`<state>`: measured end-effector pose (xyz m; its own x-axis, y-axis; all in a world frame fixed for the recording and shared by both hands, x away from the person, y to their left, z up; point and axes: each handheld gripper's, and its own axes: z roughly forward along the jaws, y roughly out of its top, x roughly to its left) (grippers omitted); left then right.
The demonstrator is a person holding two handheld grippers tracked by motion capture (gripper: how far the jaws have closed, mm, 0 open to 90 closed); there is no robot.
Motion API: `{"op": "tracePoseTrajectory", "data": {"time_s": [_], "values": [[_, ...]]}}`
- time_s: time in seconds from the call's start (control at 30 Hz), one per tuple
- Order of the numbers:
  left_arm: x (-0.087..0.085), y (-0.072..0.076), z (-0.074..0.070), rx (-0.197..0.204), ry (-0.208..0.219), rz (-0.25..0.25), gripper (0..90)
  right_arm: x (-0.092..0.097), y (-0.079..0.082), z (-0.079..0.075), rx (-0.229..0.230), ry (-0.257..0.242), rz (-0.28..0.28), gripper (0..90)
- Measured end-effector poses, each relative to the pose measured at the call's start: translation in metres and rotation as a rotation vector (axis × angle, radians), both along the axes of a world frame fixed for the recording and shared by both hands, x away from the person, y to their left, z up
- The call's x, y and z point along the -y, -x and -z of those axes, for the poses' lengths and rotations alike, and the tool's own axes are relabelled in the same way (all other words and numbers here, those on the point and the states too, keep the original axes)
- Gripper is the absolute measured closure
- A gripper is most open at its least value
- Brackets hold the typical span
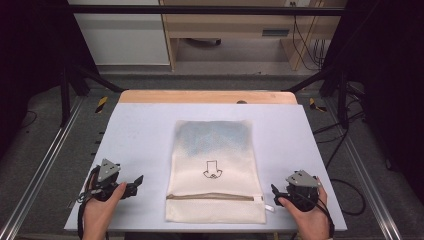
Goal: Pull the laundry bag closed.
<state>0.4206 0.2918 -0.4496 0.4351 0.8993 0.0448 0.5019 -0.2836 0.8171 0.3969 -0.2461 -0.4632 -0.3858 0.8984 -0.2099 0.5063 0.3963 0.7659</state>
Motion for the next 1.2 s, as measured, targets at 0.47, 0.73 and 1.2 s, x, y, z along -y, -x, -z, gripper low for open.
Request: {"op": "tracePoseTrajectory", "data": {"time_s": [0.47, 0.73, 1.2], "values": [[-0.003, 0.004, 0.004, 0.006, -0.032, -0.017, 5.9, -0.042, -0.005, -0.021, -0.085, 0.046, -0.204, 13.8], [-0.002, 0.003, 0.005, -0.008, -0.031, -0.010, 5.9, -0.082, -0.017, -0.043, -0.143, 0.102, -0.357, 16.6], [-0.005, -0.004, 0.009, -0.029, -0.019, -0.026, 4.8, -0.159, -0.032, -0.056, -0.203, 0.211, -0.584, 26.6]]}}
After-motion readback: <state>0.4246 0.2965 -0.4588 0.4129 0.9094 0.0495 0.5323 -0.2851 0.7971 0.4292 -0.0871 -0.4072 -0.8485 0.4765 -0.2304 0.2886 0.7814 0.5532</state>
